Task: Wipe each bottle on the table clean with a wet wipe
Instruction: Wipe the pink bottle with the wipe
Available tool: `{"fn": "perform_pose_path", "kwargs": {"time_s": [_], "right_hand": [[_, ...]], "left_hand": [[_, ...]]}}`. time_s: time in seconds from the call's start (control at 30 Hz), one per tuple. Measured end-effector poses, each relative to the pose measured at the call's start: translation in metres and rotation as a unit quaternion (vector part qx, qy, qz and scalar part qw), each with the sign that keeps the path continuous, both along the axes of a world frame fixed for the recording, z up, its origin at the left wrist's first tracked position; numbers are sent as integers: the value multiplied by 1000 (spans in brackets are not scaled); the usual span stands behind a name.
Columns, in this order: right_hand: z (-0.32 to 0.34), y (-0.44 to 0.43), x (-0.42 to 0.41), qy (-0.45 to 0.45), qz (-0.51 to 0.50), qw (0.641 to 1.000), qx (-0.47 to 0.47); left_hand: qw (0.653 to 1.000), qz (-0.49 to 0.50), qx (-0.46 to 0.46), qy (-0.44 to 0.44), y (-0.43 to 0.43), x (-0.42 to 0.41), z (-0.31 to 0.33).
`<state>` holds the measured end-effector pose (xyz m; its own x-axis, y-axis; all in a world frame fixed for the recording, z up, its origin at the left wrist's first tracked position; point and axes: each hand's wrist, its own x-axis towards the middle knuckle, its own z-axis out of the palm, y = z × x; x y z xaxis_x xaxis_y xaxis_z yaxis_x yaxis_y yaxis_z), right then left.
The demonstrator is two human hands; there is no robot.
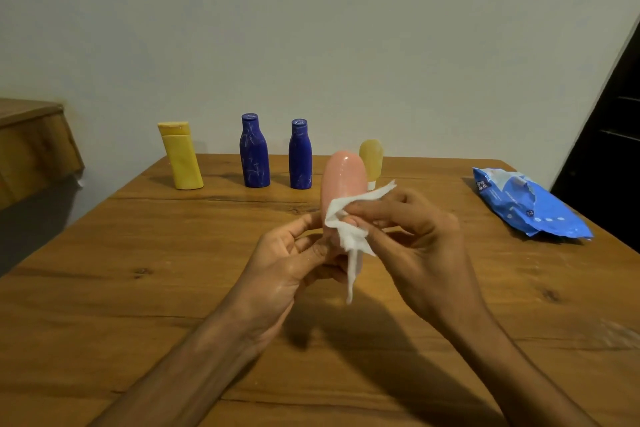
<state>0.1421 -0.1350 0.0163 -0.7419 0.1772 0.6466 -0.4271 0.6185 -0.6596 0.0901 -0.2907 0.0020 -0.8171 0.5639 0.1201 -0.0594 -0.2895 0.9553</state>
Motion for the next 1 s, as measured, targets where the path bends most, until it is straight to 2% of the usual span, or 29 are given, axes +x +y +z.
{"fn": "perform_pose_path", "kwargs": {"time_s": [0.23,0.37,0.53,0.63,0.83,0.93,1.0], "right_hand": [[2,8,-5,60,-27,998,-10],[2,6,-2,28,29,999,37],[5,5,-5,38,-5,999,27],[4,4,-2,9,44,995,85],[5,9,-7,44,-29,994,93],[2,5,-4,-11,32,993,114],[1,4,-5,-24,33,992,119]], "left_hand": [[997,-27,-45,52,1,3,1],[997,-10,-41,59,2,1,0],[997,-20,-50,61,2,2,-3],[996,-7,-48,75,1,1,-3],[989,-8,-97,108,4,4,-5],[985,19,-116,122,4,1,-8],[981,28,-135,137,4,0,-10]]}}
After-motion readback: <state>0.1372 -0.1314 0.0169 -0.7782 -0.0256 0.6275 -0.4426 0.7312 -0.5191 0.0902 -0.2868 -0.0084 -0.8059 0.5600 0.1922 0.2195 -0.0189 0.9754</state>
